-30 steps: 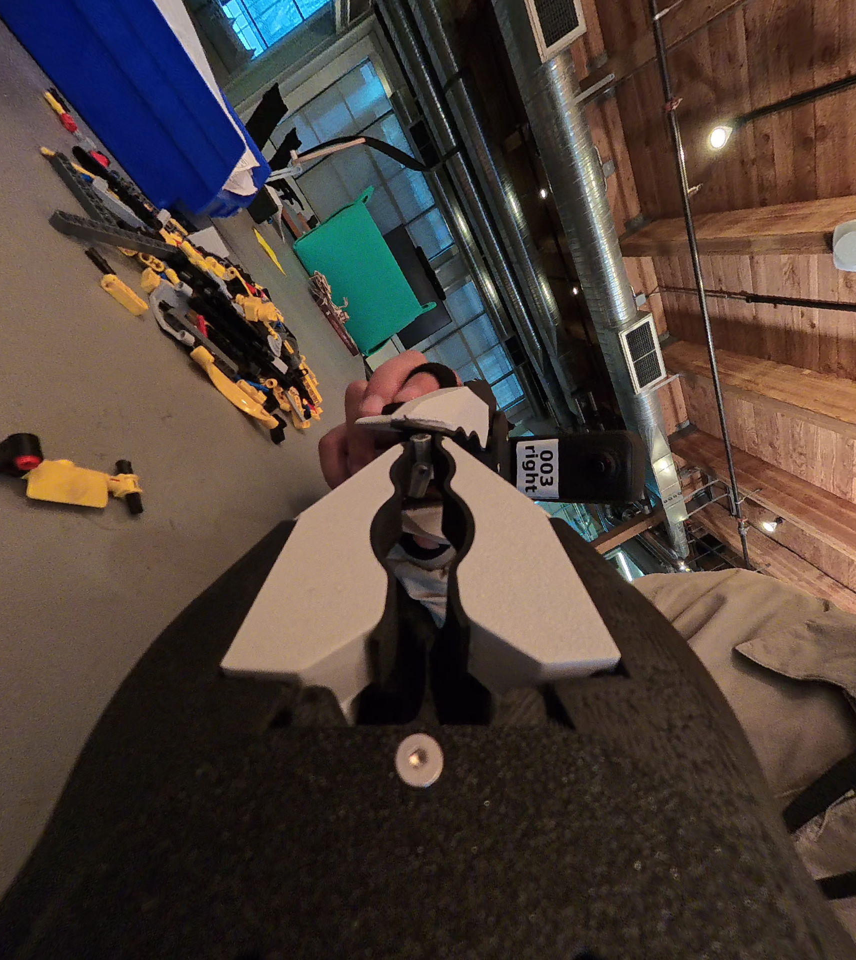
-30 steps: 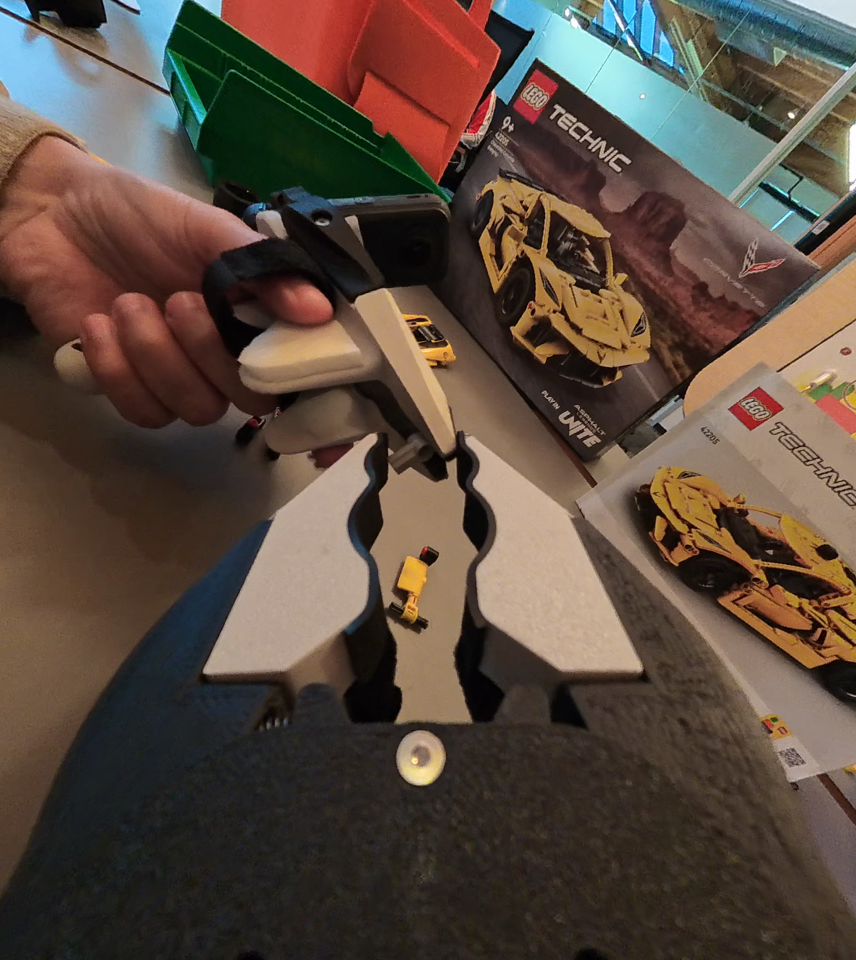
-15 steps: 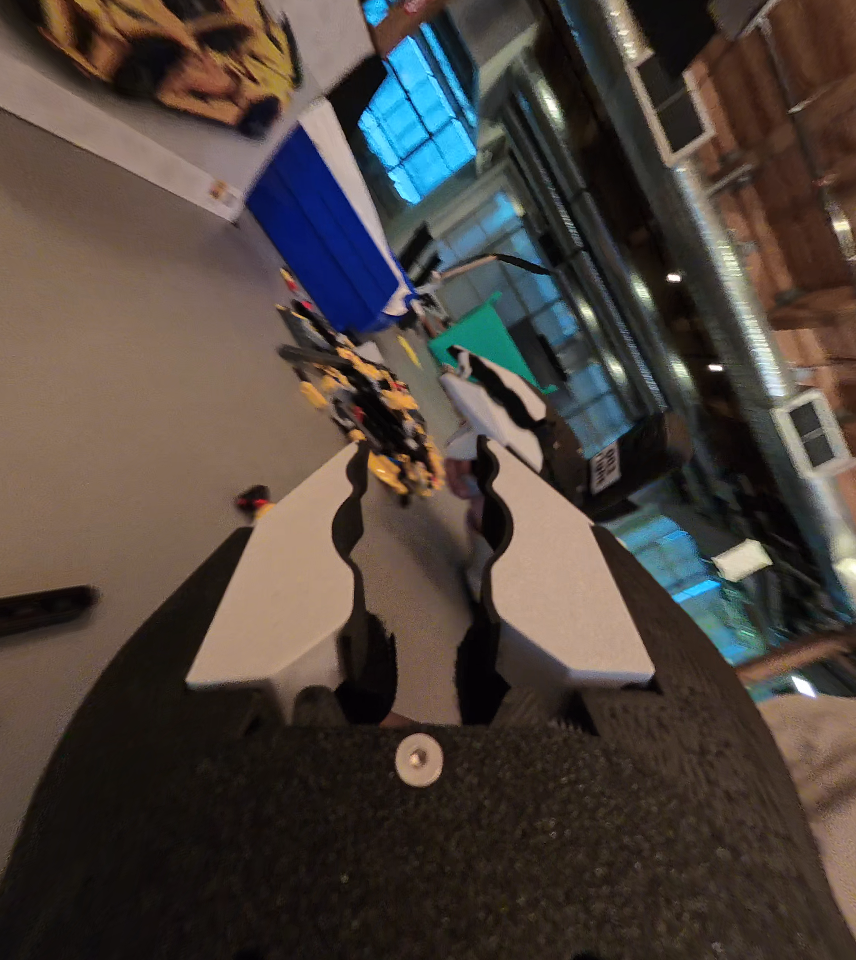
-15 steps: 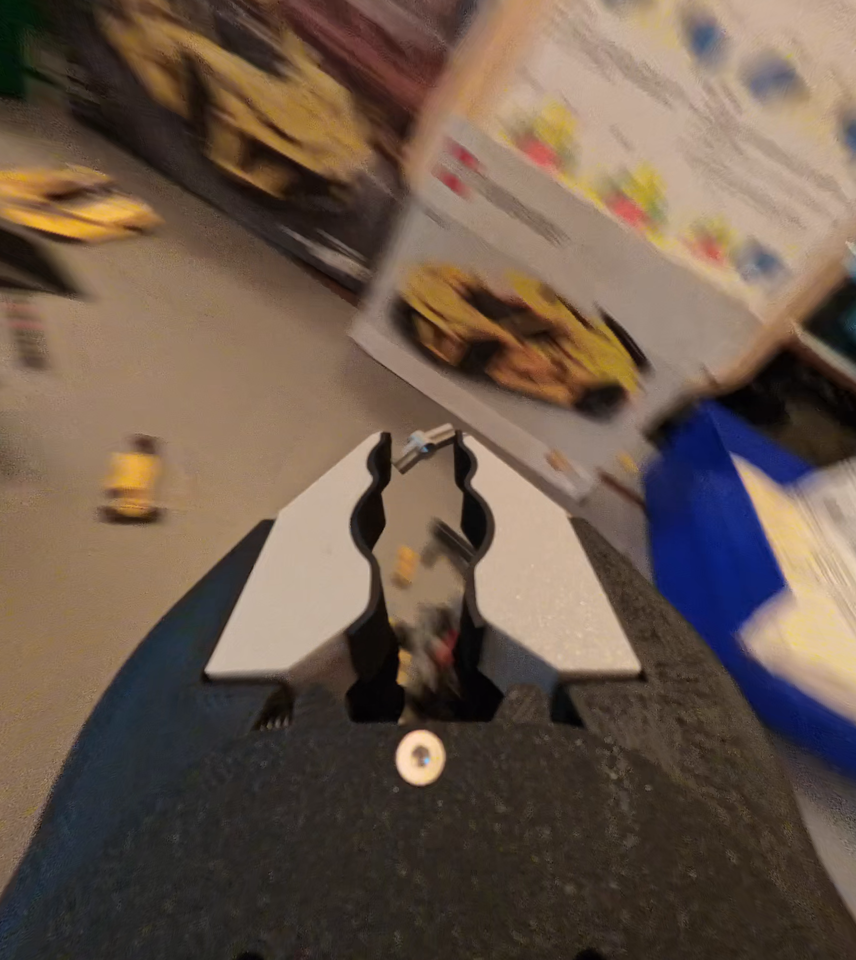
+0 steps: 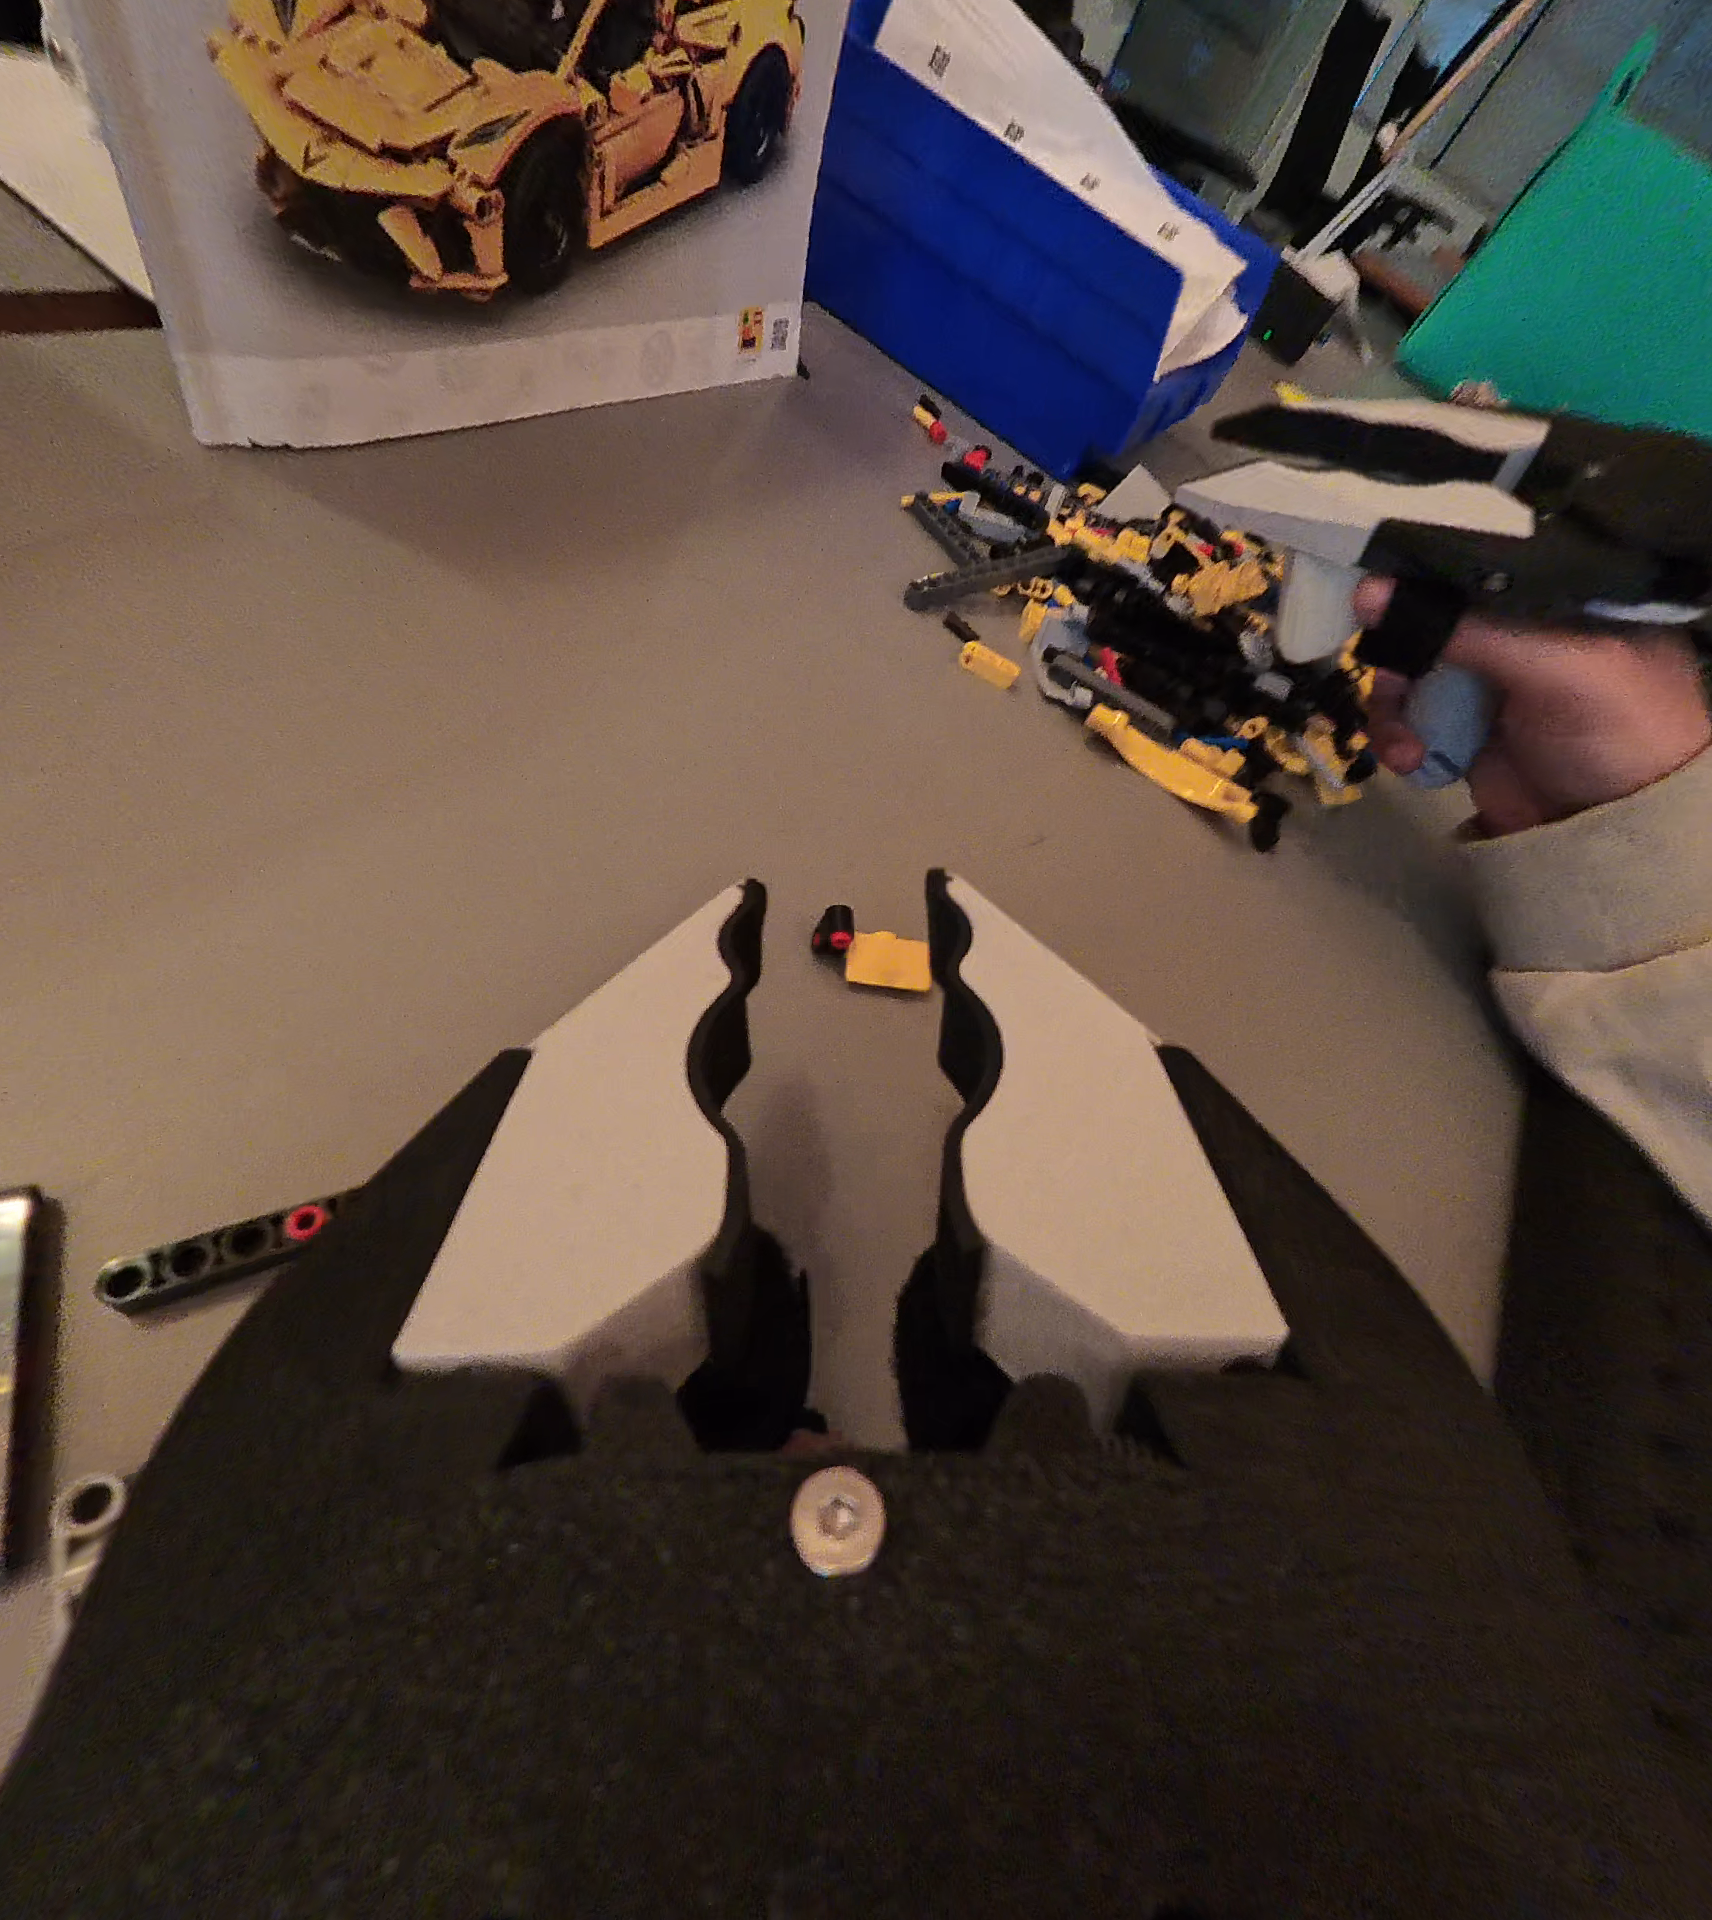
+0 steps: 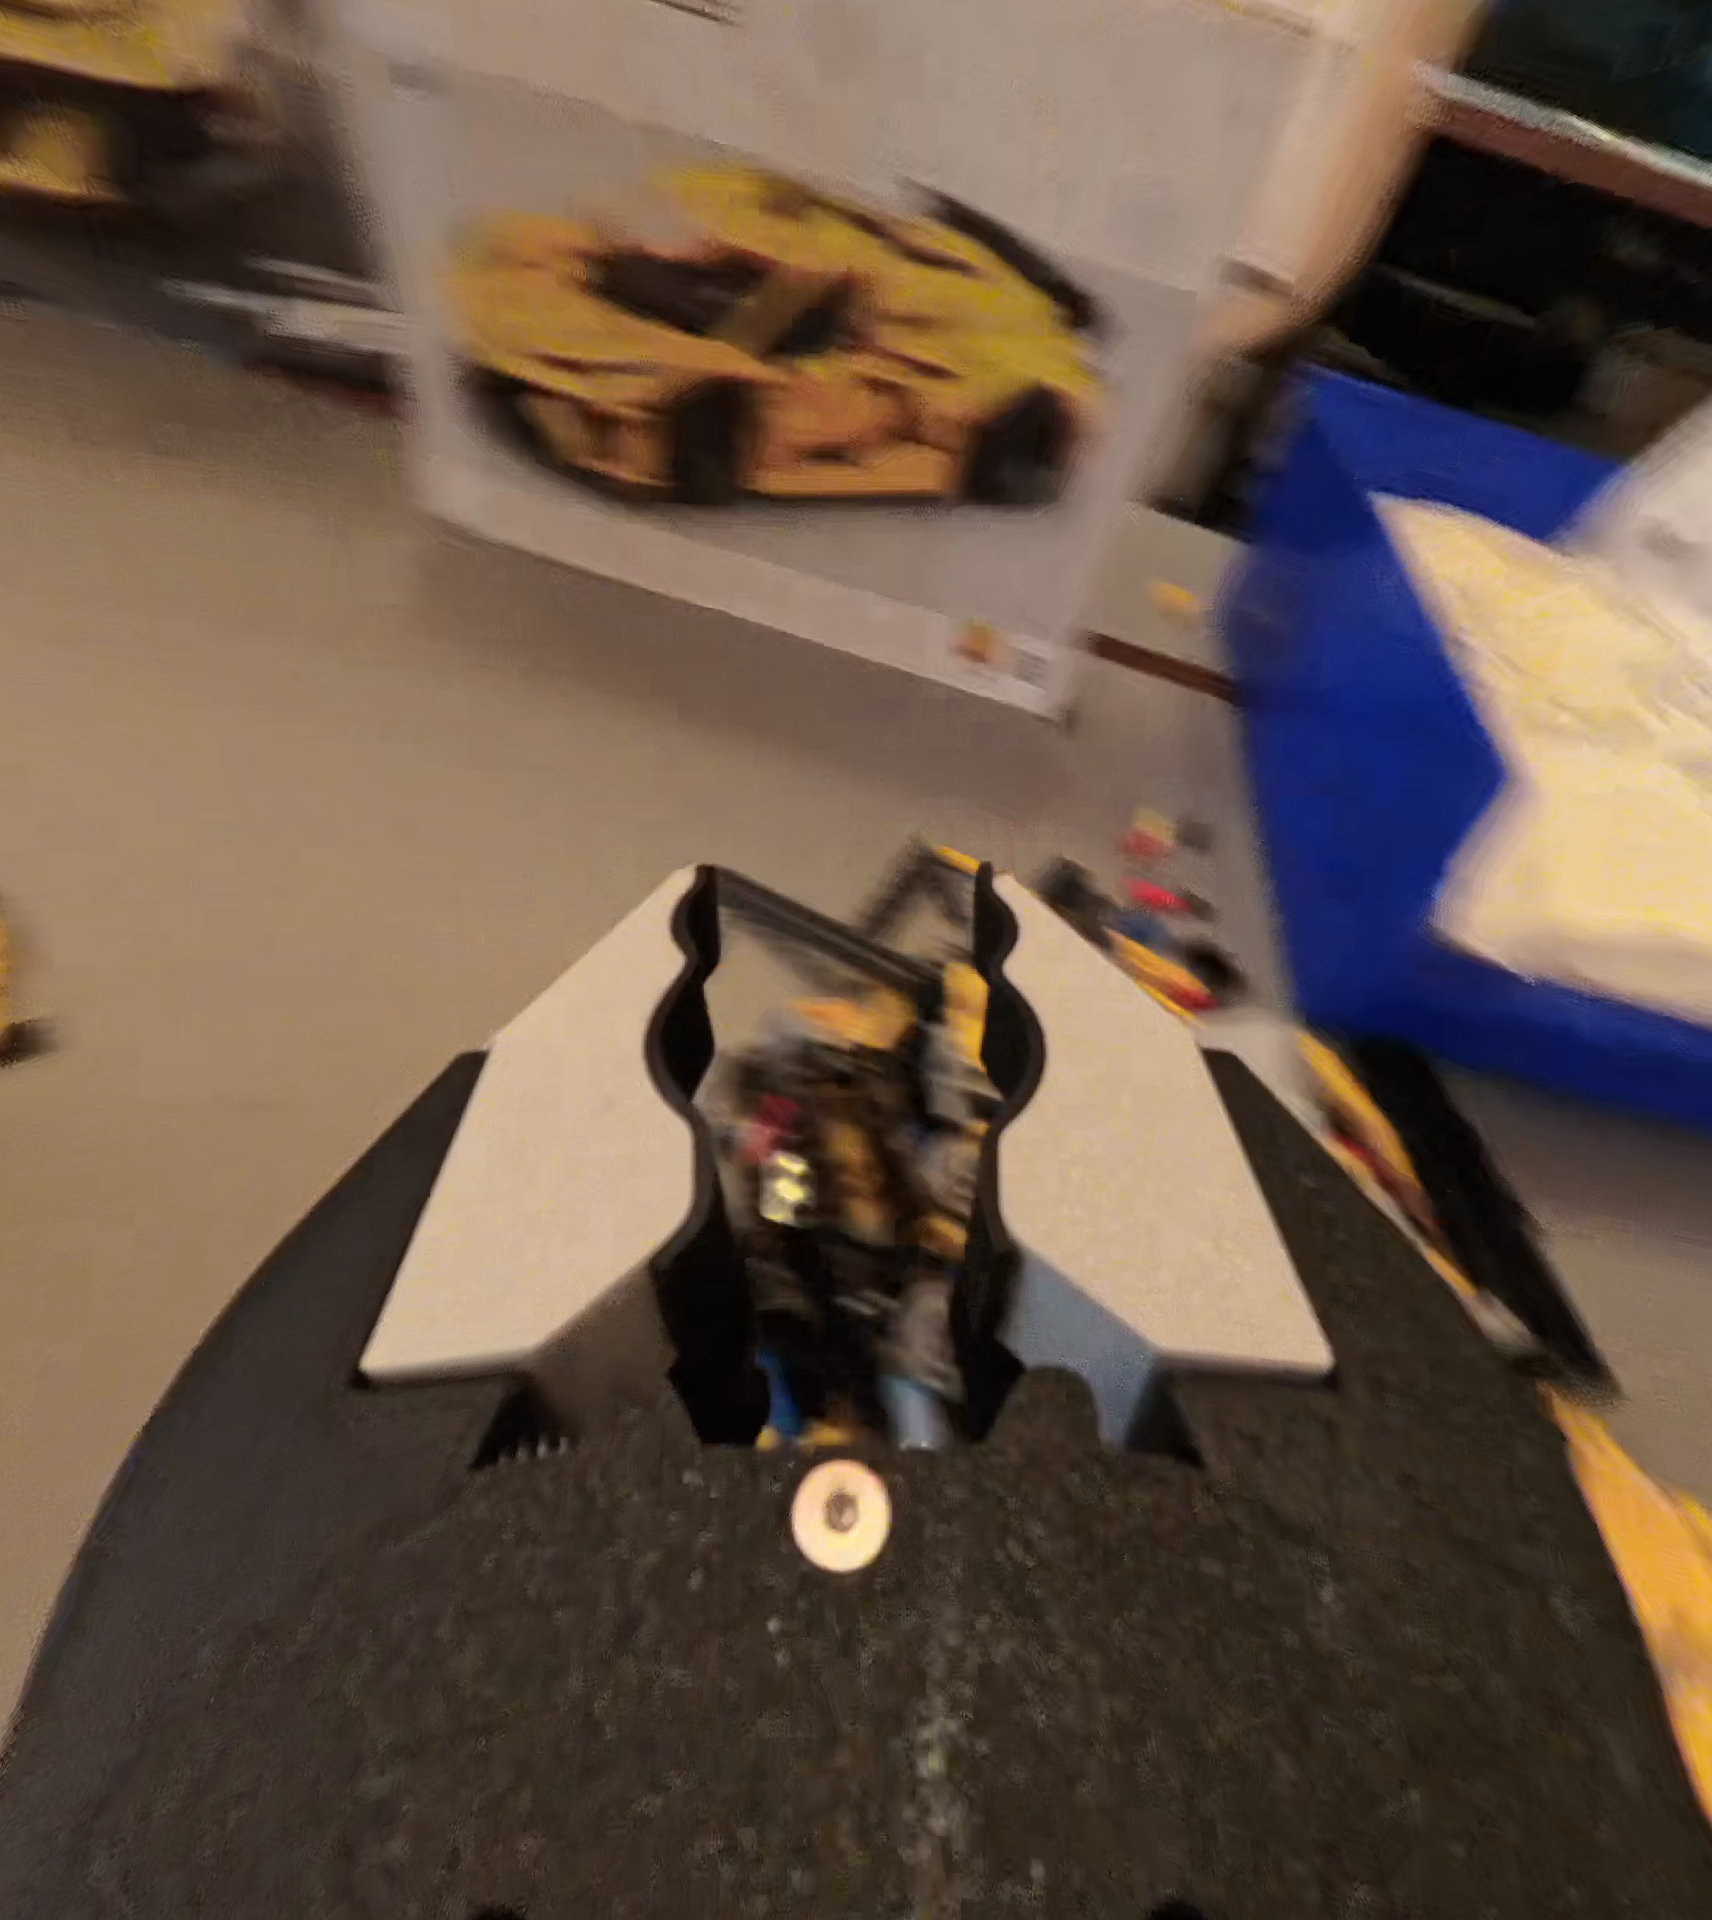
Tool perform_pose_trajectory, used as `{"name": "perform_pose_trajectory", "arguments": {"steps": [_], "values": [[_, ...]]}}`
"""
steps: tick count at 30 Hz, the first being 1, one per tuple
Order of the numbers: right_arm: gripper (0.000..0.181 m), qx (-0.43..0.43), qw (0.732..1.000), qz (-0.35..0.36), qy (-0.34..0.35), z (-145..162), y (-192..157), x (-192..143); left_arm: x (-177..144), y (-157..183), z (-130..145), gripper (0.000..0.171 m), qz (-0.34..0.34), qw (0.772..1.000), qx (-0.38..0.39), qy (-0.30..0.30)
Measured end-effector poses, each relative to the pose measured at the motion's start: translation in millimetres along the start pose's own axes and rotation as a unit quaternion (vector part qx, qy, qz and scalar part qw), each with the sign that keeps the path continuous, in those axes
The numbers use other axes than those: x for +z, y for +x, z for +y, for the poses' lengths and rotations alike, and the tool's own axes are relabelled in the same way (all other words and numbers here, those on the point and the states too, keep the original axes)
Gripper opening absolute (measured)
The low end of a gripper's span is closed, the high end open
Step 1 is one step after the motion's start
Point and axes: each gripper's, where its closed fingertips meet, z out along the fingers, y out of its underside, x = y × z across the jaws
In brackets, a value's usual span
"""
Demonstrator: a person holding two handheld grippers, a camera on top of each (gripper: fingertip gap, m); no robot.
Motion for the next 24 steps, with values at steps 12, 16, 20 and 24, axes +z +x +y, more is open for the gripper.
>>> {"name": "perform_pose_trajectory", "arguments": {"steps": [12,16,20,24], "values": [[0.040,-0.174,0.939,-0.281,-0.098,36,-196,1,10,5,12,0.028,0.001,0.999,0.014,-0.033],[0.018,-0.189,0.936,-0.281,-0.093,40,-201,10,14,9,14,0.029,0.007,0.999,0.011,-0.041],[0.007,-0.214,0.933,-0.268,-0.106,41,-197,10,14,10,20,0.029,0.018,0.999,-0.017,-0.047],[0.007,-0.227,0.947,-0.223,-0.049,20,-186,8,13,10,17,0.029,0.041,0.995,-0.085,-0.032]]}}
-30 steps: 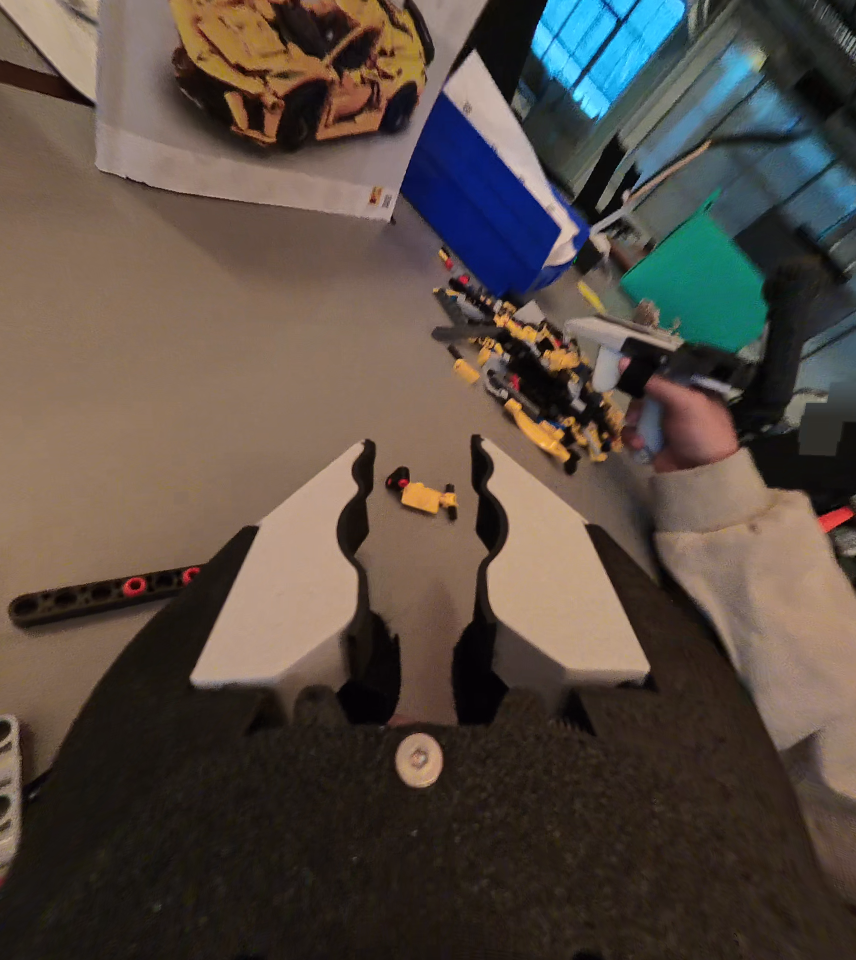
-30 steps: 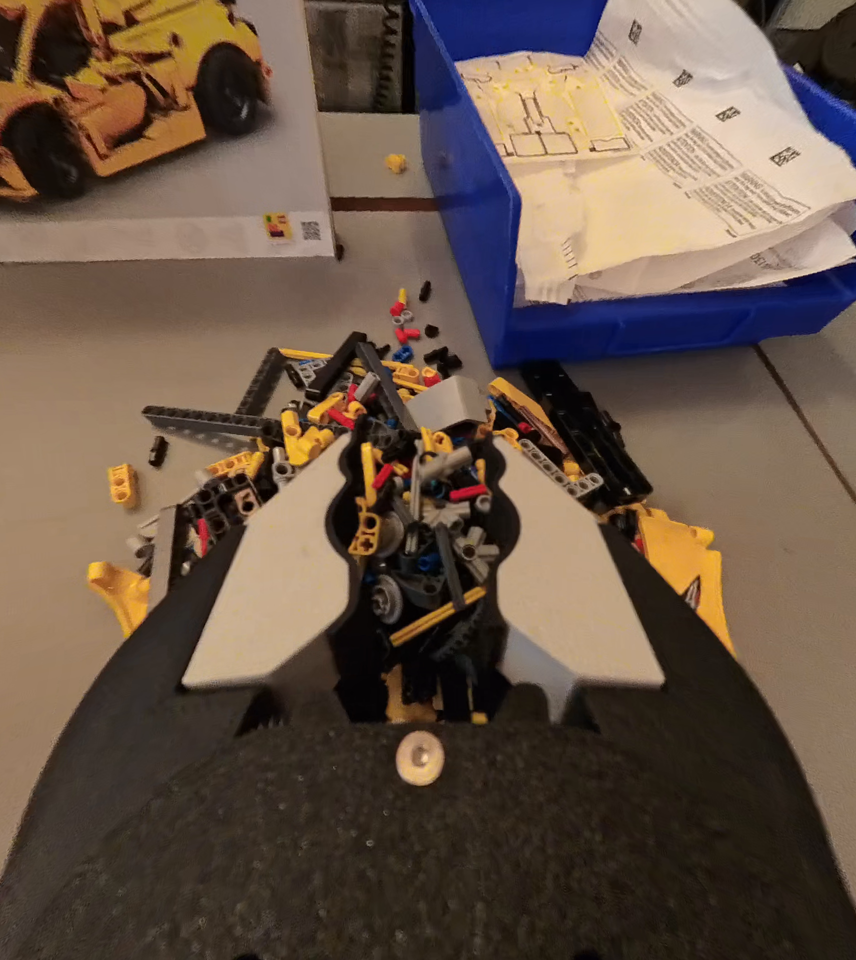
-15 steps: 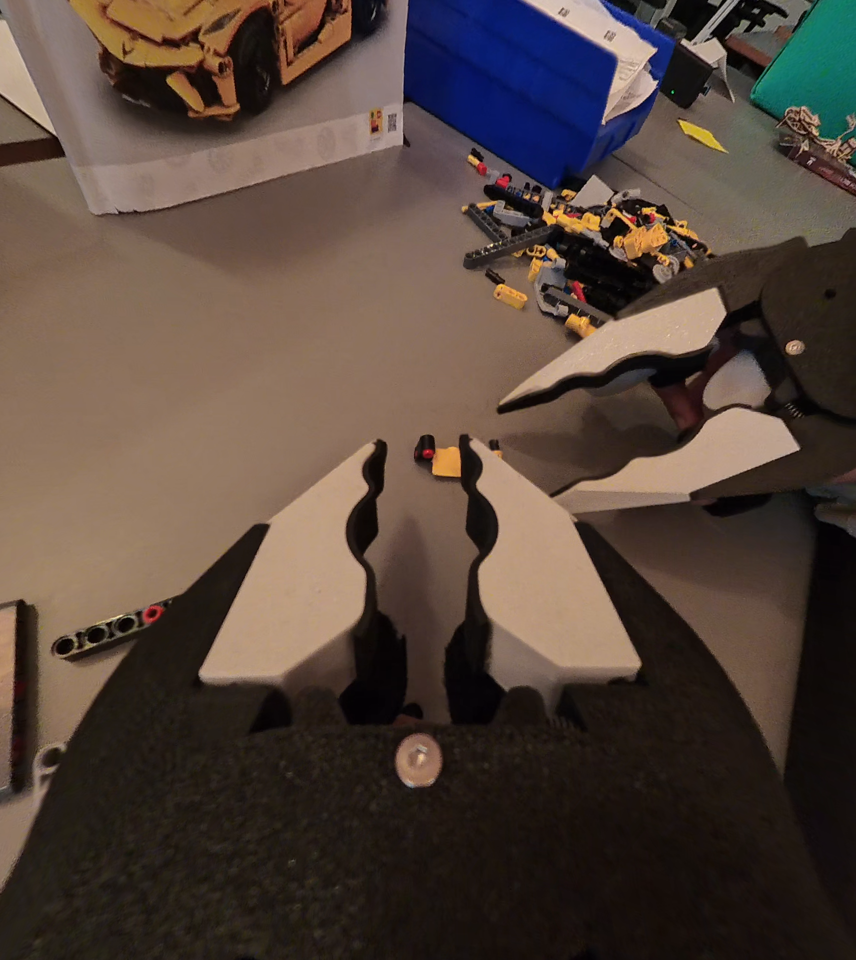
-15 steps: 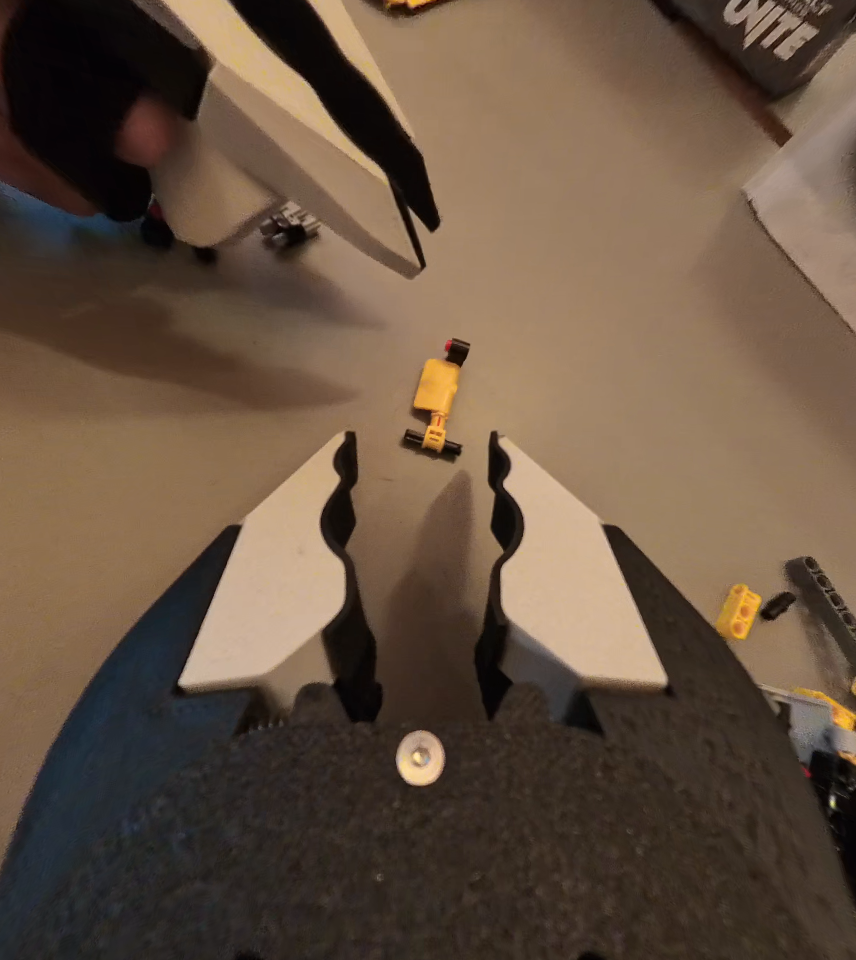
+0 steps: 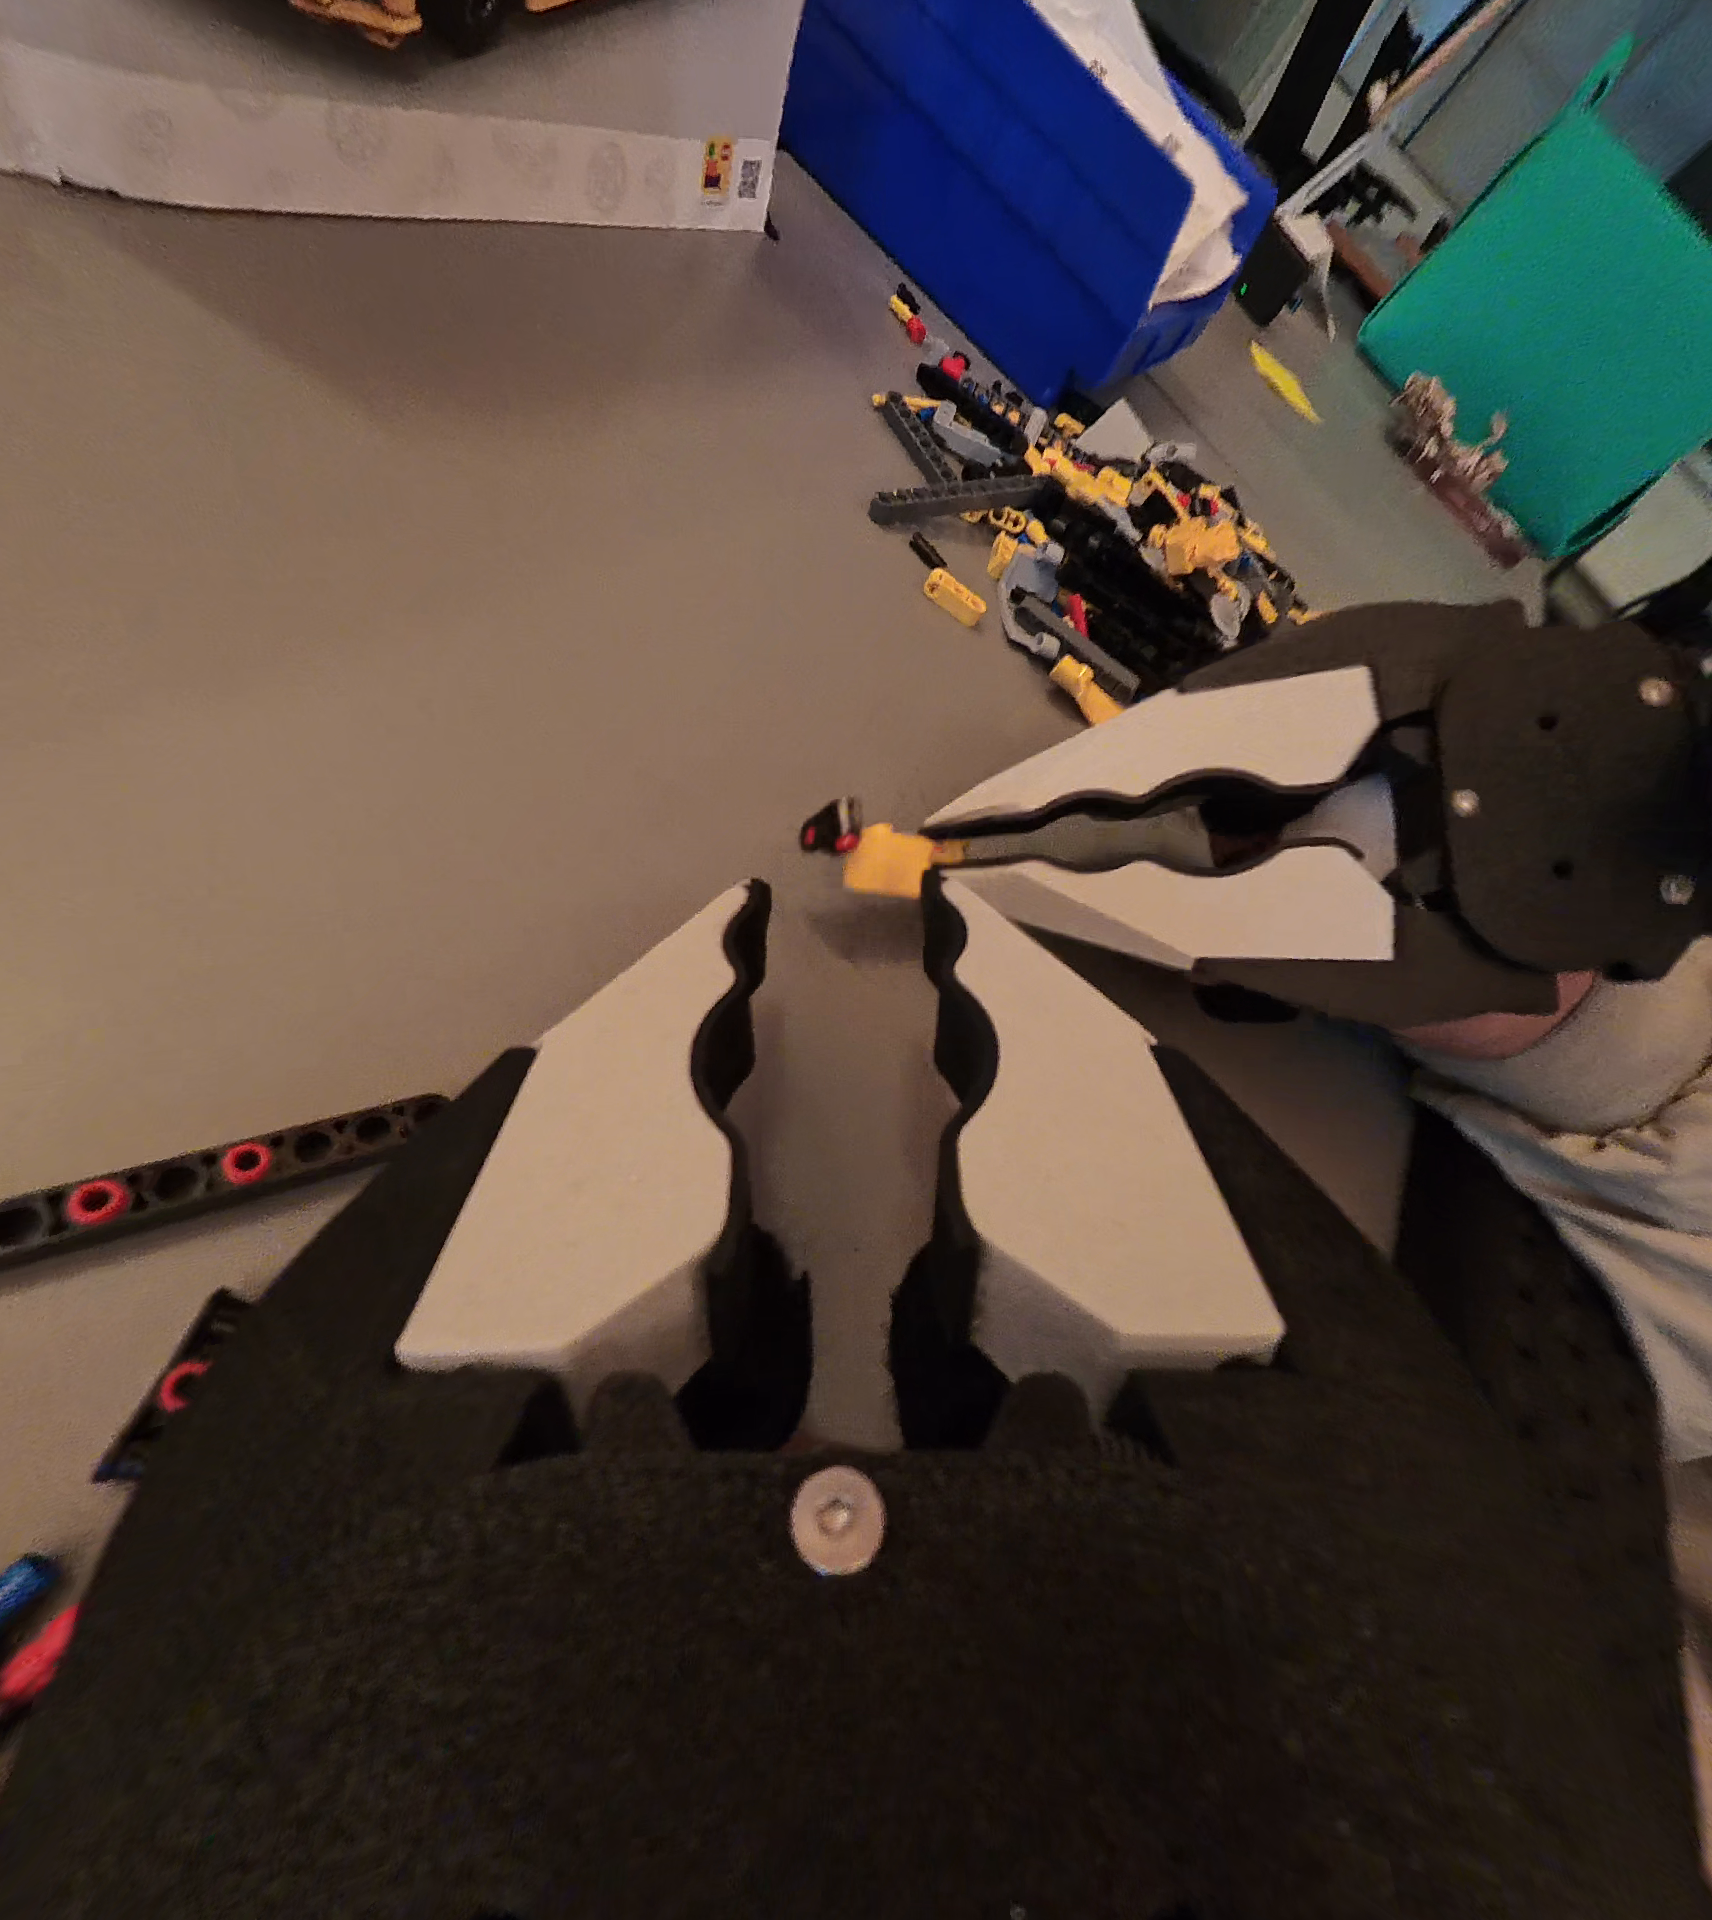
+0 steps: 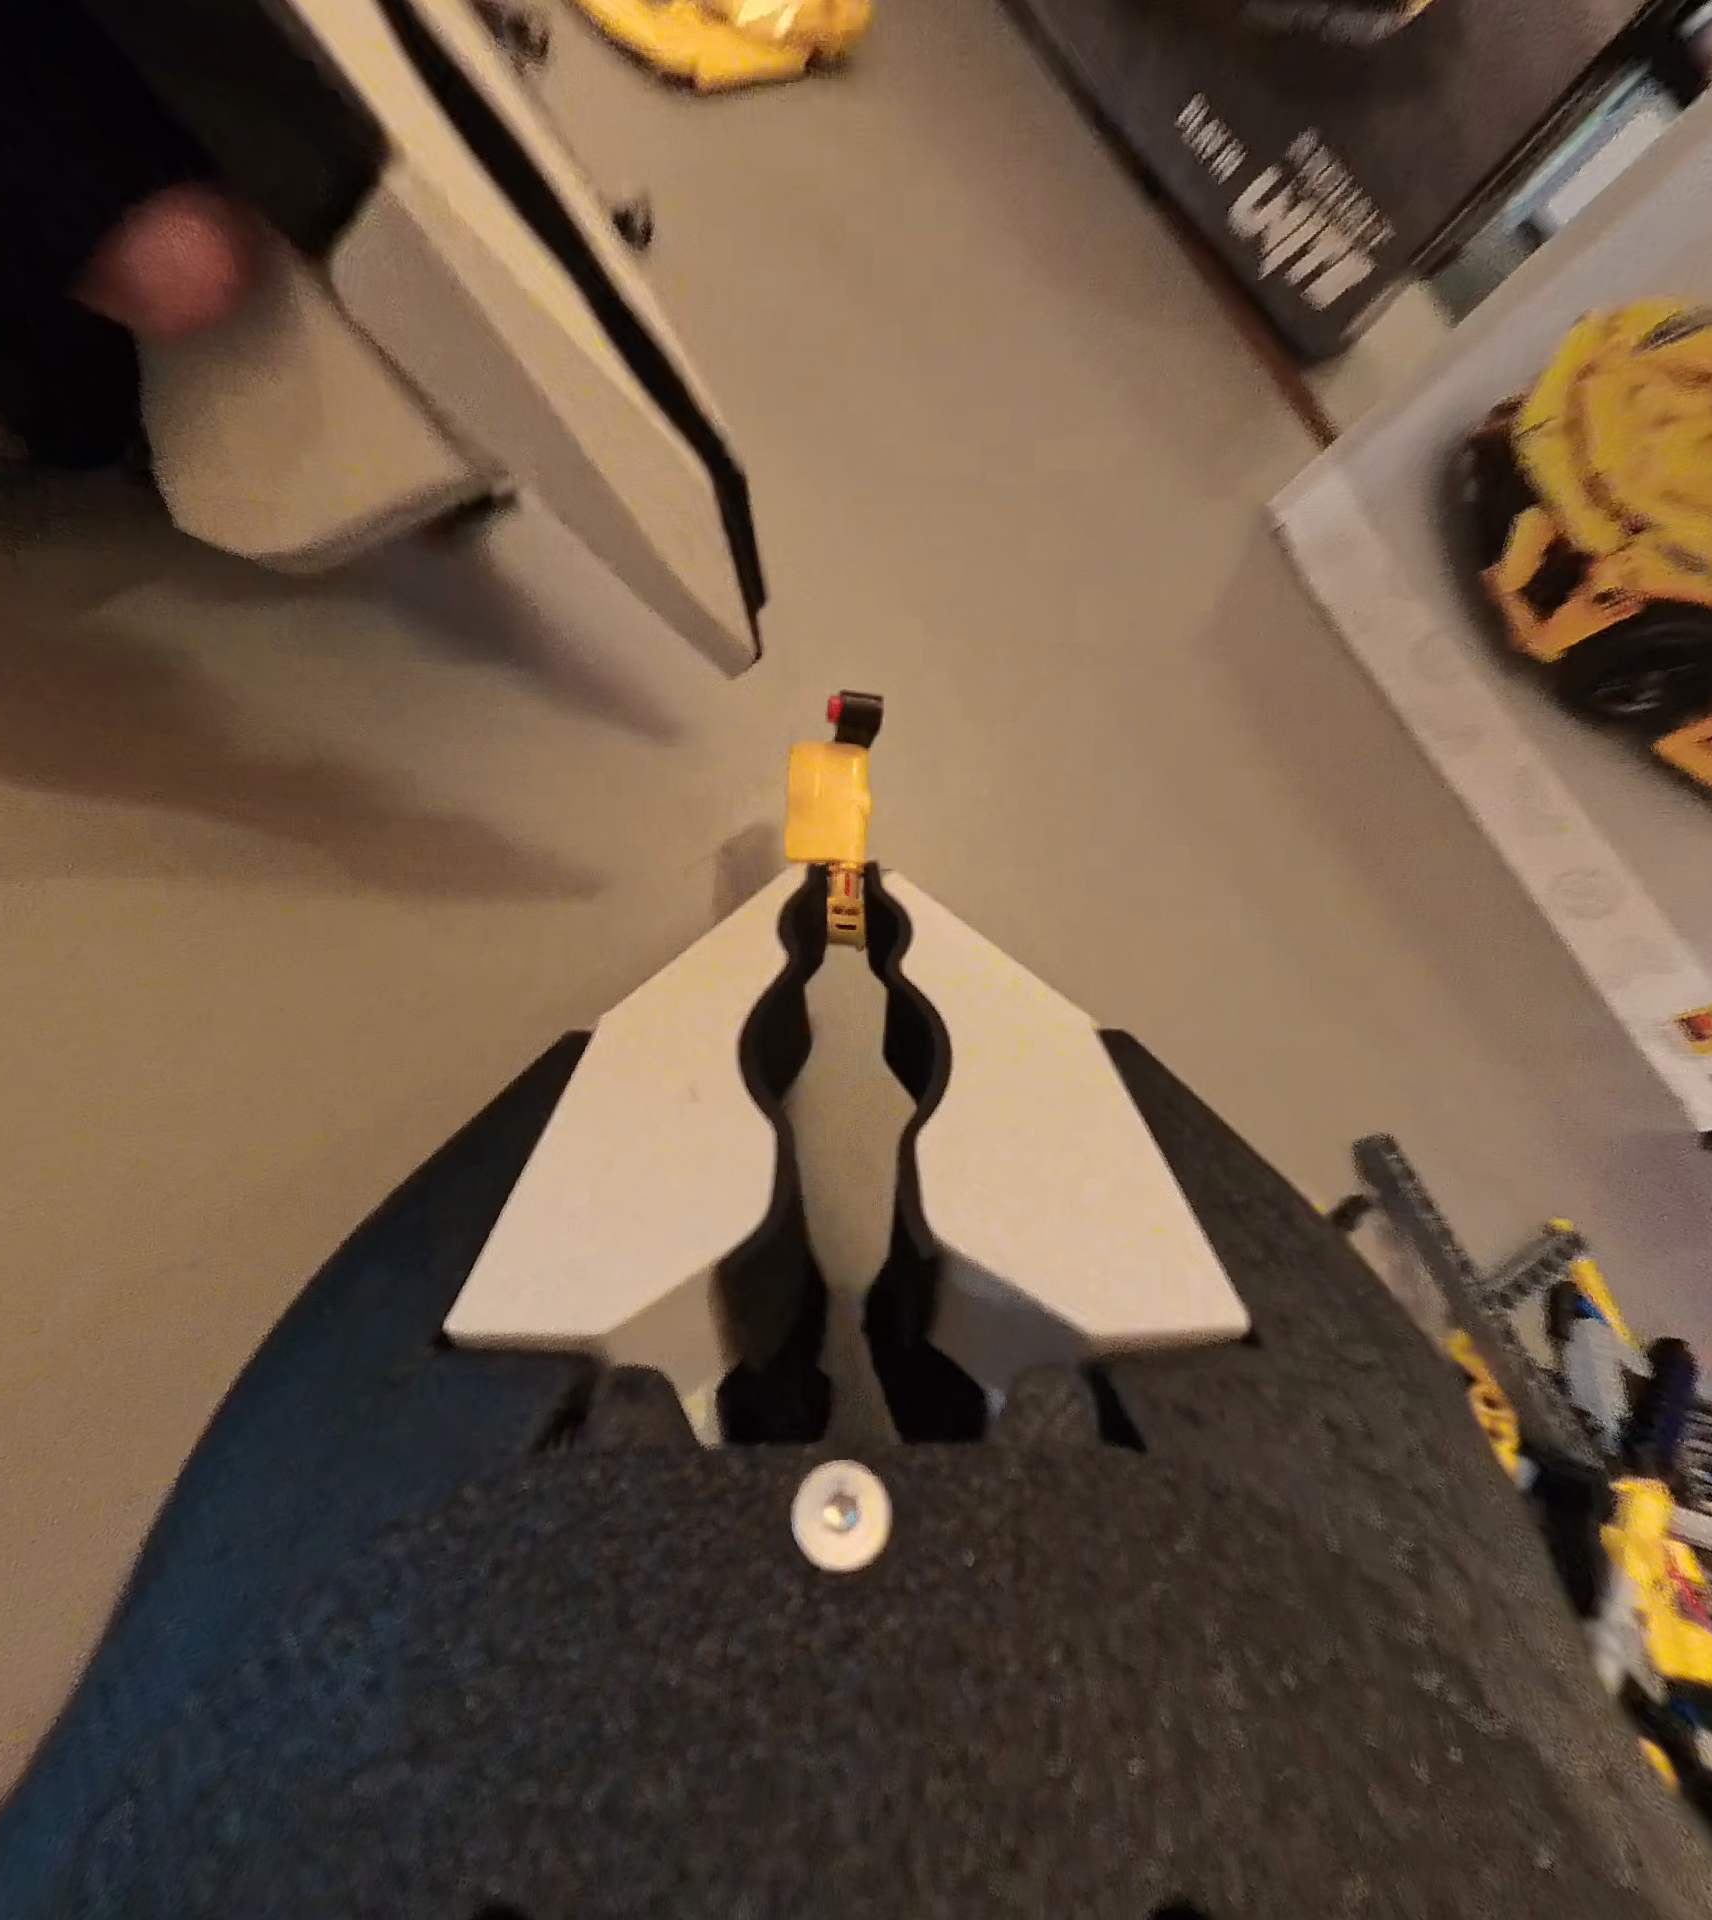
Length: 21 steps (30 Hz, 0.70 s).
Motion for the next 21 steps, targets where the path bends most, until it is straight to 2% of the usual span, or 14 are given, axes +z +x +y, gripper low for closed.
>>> {"name": "perform_pose_trajectory", "arguments": {"steps": [4,7,9,10,13,16,18,21], "values": [[0.006,-0.015,0.994,0.033,0.108,-41,5,-23,-5,29,-16,0.033,0.119,0.988,-0.088,0.048],[0.006,-0.031,0.987,0.042,0.153,-59,-1,-34,-11,39,-28,0.032,0.173,0.974,-0.125,0.079],[0.006,-0.043,0.982,0.058,0.176,-68,0,-41,-17,48,-34,0.021,0.210,0.964,-0.132,0.094],[0.007,-0.041,0.981,0.059,0.180,-69,-1,-41,-20,51,-36,0.010,0.220,0.962,-0.129,0.098],[0.008,0.006,0.975,0.033,0.222,-74,-4,-49,-26,59,-38,0.007,0.222,0.966,-0.079,0.106],[0.031,0.150,0.933,-0.068,0.319,-95,4,-85,-43,70,-50,0.006,0.270,0.949,-0.072,0.145],[0.032,0.251,0.890,-0.137,0.355,-97,15,-99,-51,76,-54,0.006,0.292,0.941,-0.063,0.159],[0.028,0.343,0.834,-0.243,0.358,-99,10,-98,-56,87,-57,0.007,0.315,0.932,-0.049,0.173]]}}
